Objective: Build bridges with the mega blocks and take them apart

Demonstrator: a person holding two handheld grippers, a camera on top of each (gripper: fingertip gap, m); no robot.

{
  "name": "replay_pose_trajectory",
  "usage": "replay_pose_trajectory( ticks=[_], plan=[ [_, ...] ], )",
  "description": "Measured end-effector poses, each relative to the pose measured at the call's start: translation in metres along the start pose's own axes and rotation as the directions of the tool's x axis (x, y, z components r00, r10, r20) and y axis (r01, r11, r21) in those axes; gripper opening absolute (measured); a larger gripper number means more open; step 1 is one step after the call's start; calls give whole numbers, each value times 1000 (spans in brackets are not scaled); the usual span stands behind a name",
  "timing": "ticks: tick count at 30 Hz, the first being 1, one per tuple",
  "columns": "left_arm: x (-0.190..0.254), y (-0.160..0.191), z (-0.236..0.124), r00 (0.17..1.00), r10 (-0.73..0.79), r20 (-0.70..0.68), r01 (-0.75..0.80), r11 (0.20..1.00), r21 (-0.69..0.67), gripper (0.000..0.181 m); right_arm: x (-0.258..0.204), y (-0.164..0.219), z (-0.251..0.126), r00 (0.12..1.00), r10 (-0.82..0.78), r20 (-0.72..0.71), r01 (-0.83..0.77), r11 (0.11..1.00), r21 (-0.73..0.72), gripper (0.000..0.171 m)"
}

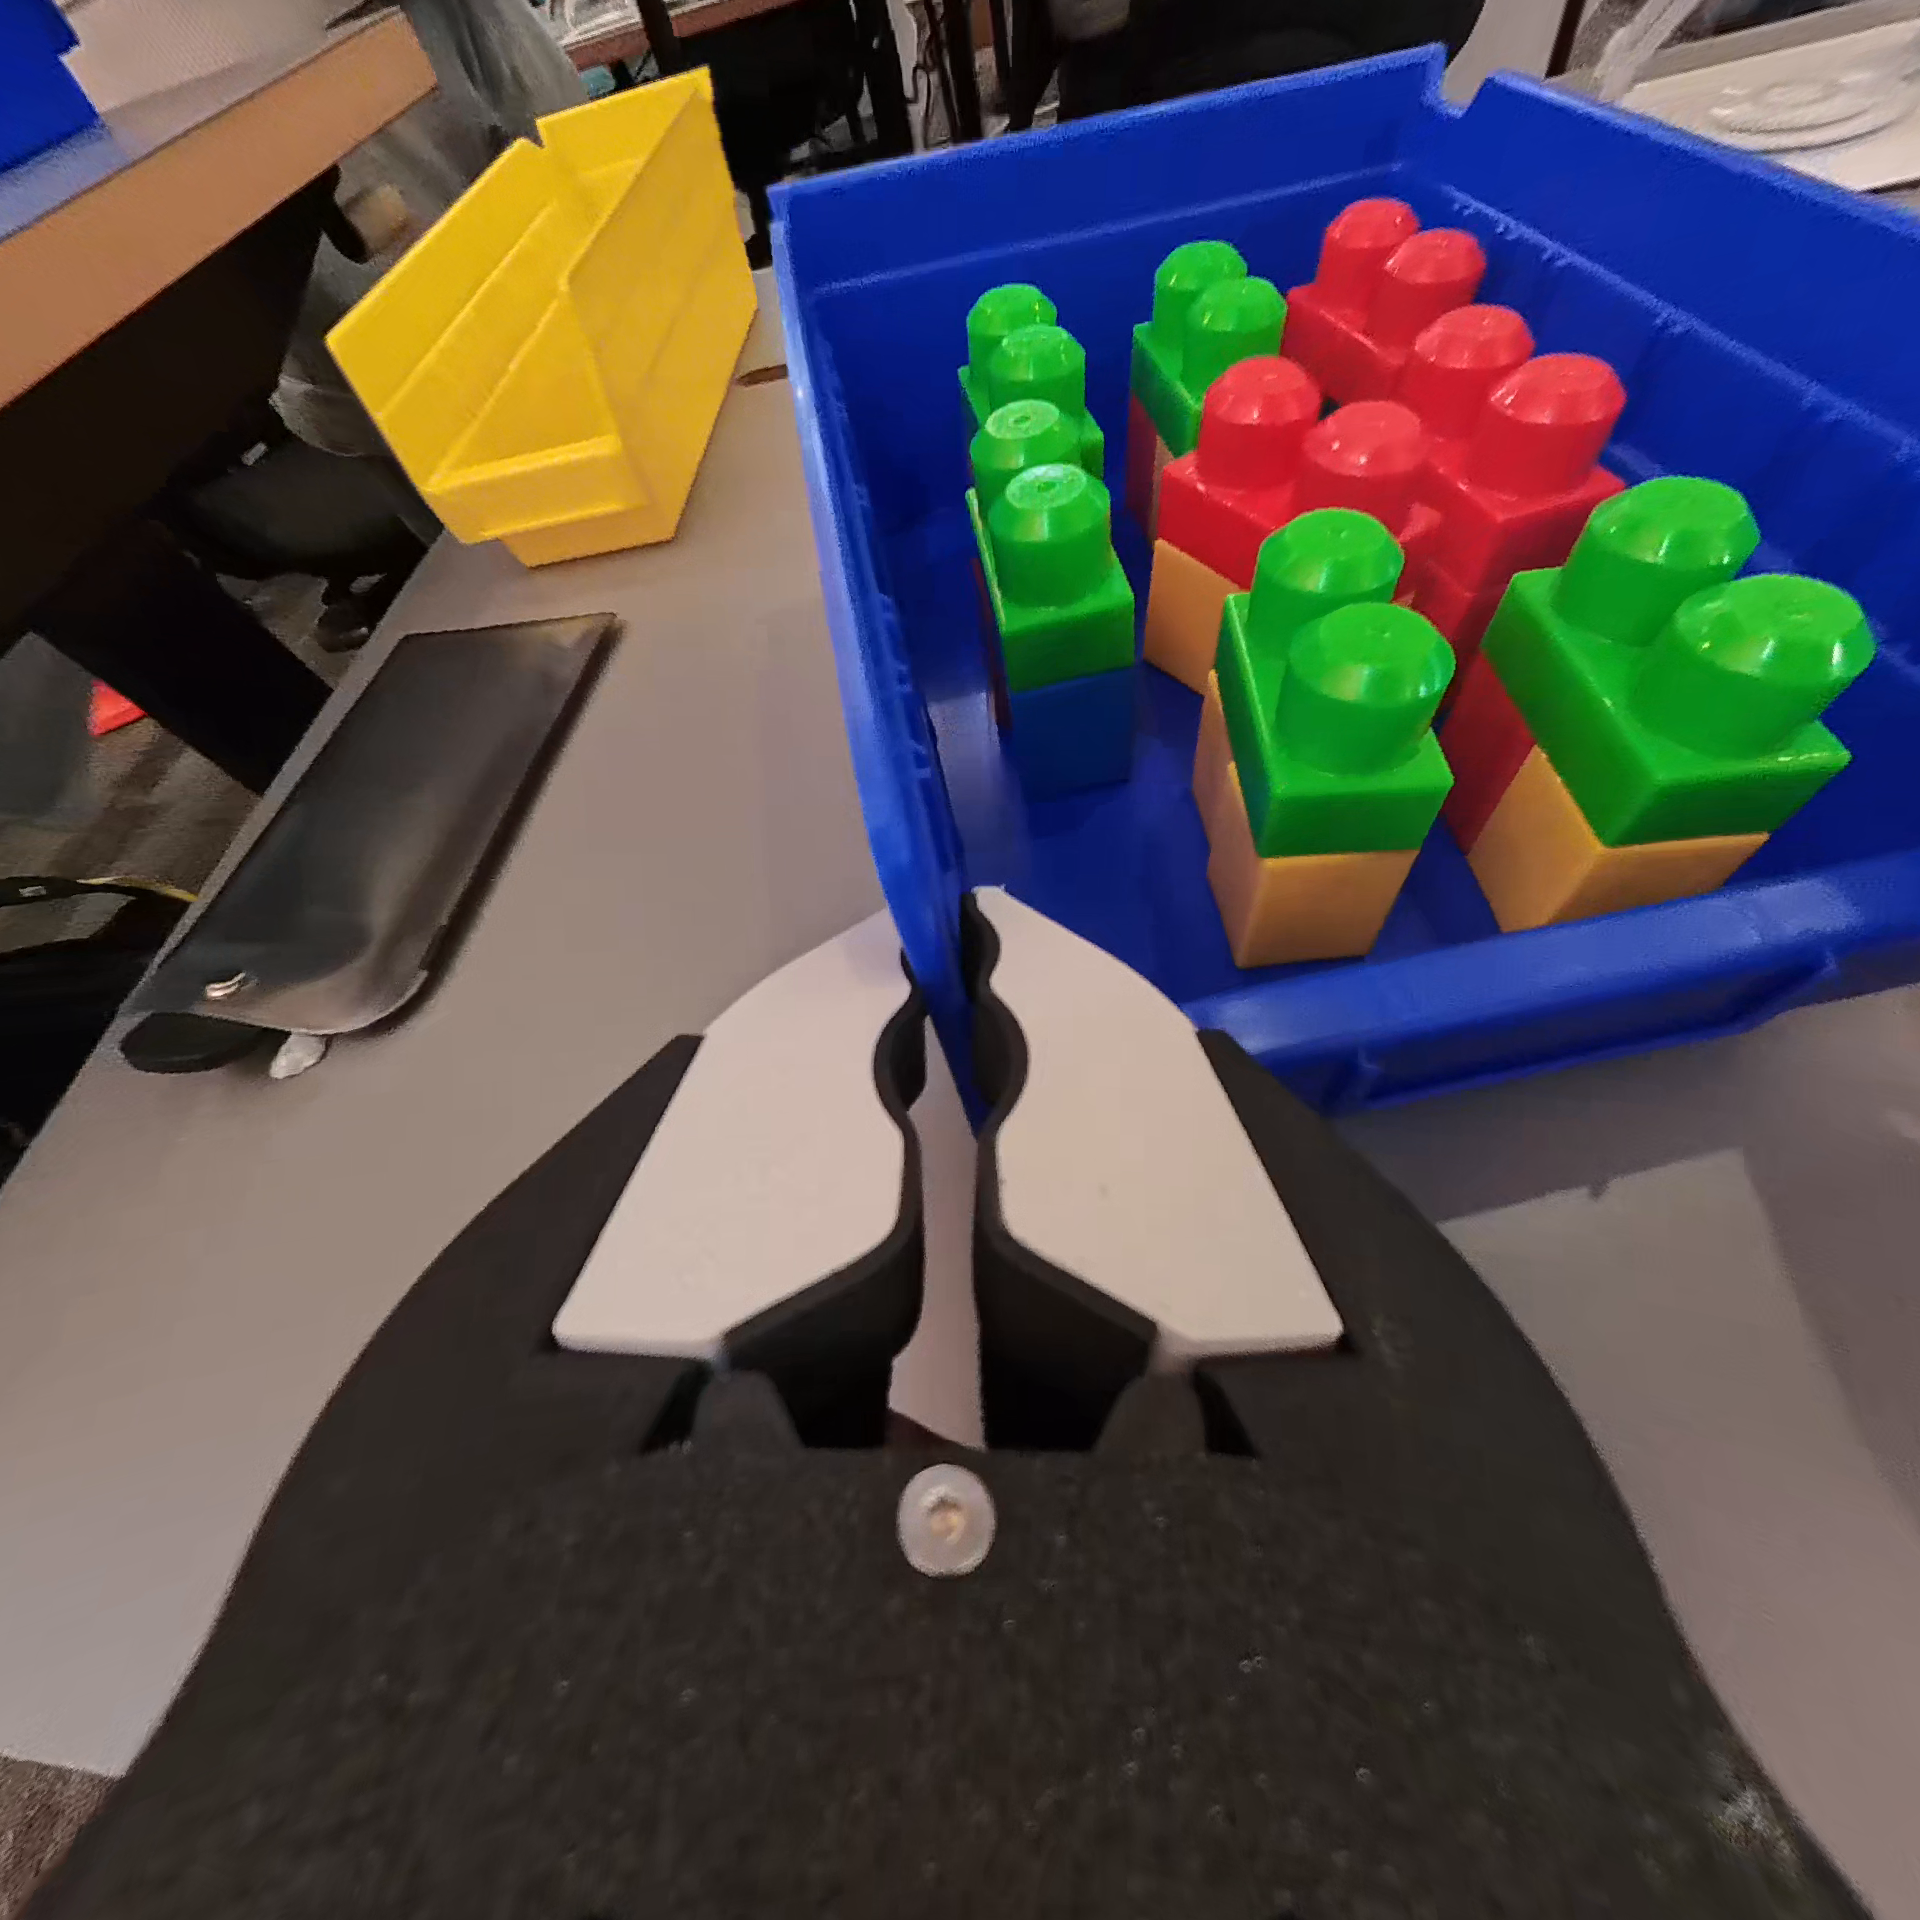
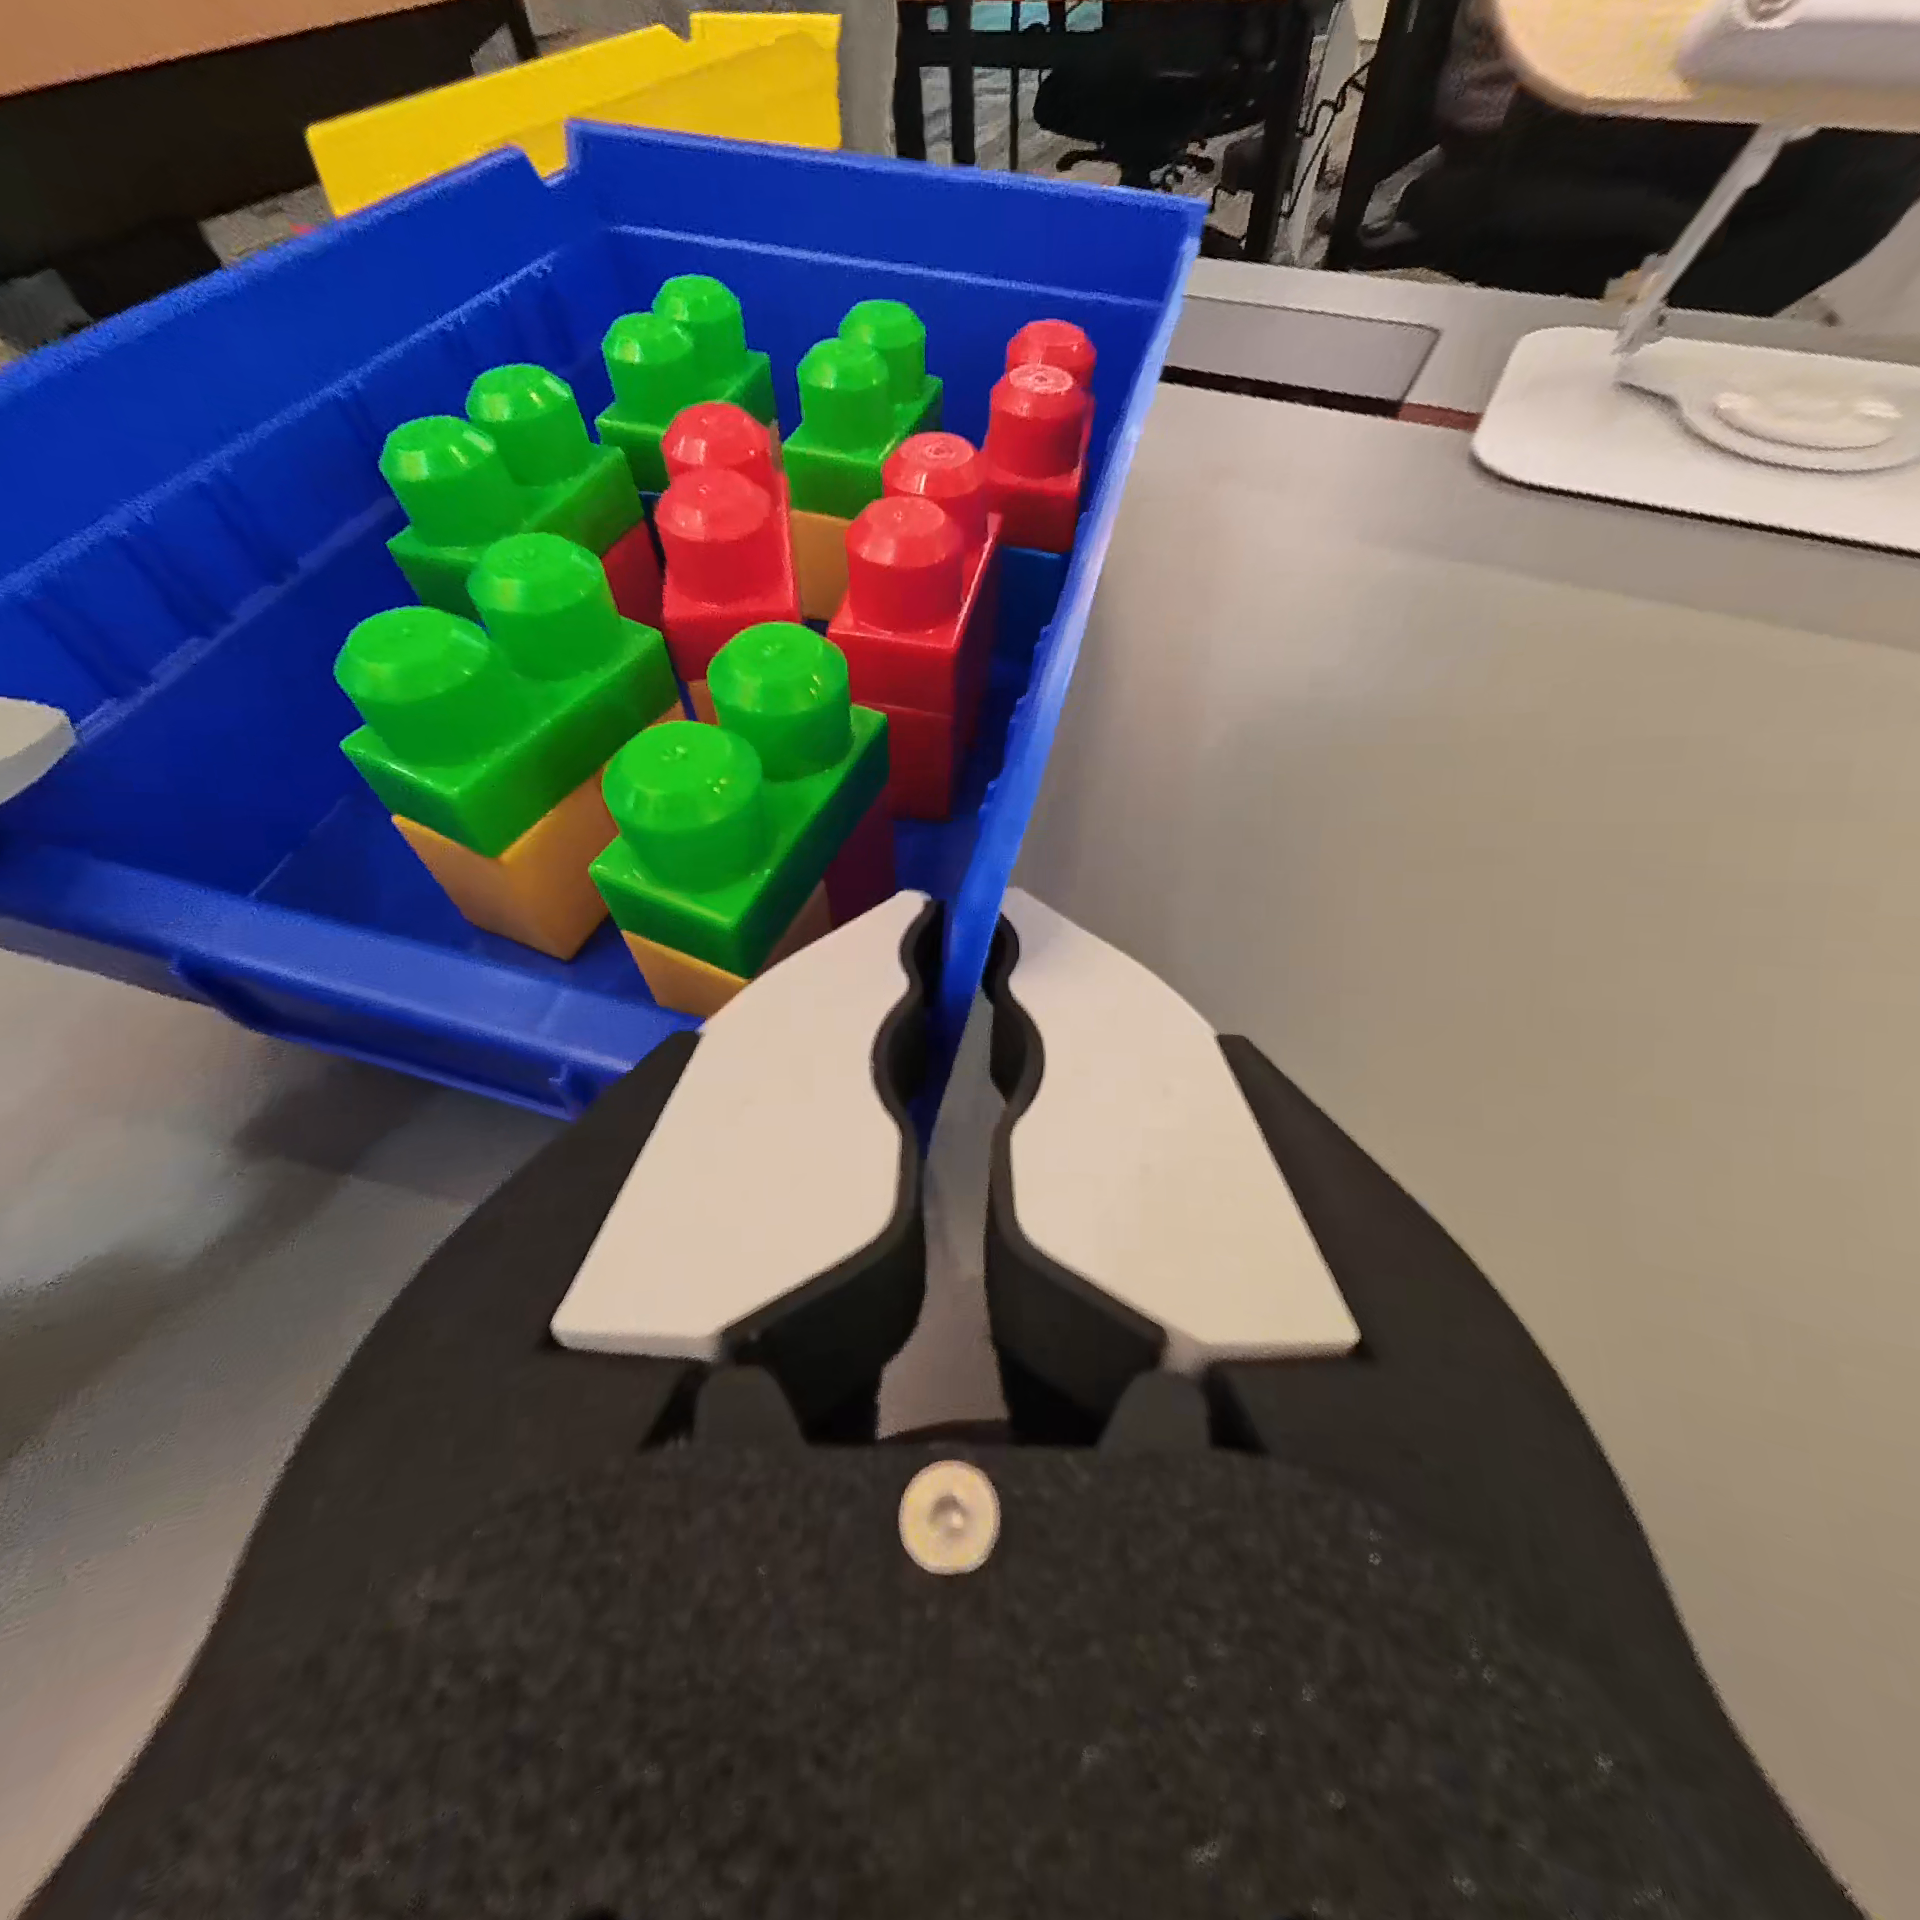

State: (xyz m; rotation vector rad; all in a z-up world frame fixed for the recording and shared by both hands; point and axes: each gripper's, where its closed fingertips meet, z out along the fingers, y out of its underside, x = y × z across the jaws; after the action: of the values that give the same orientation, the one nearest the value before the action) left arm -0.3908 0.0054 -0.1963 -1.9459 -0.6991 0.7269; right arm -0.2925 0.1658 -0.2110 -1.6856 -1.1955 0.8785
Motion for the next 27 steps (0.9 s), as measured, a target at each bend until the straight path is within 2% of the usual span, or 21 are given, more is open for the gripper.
replay_pose_trajectory(
  ticks=[8,9,11,13,15,18,22,27],
  plan=[
    [-22,17,11,997,-39,-62,39,999,0,4,-24,-1,2,995,-18,97,17,1000,9,14],
    [-22,19,12,997,-42,-62,42,999,3,4,-24,-2,-1,993,-23,116,22,1000,9,18],
    [-24,21,13,997,-44,-61,44,999,2,4,-18,-5,-12,988,-55,144,52,998,27,37],
    [-25,20,14,997,-47,-55,47,999,-1,4,-6,-14,-32,982,-71,176,58,995,78,45],
    [-30,21,17,998,-60,-36,60,998,-16,5,19,-23,-54,982,-101,162,82,989,119,46],
    [-37,20,23,993,-111,-47,111,994,-15,4,85,-24,-80,990,-132,49,127,987,101,50],
    [-44,19,29,990,-129,-55,128,992,-17,4,180,-9,-113,985,-138,-101,145,988,61,52],
    [-52,18,35,995,-85,-60,83,996,-31,6,246,16,-155,957,-190,-220,199,980,19,47]
  ],
)
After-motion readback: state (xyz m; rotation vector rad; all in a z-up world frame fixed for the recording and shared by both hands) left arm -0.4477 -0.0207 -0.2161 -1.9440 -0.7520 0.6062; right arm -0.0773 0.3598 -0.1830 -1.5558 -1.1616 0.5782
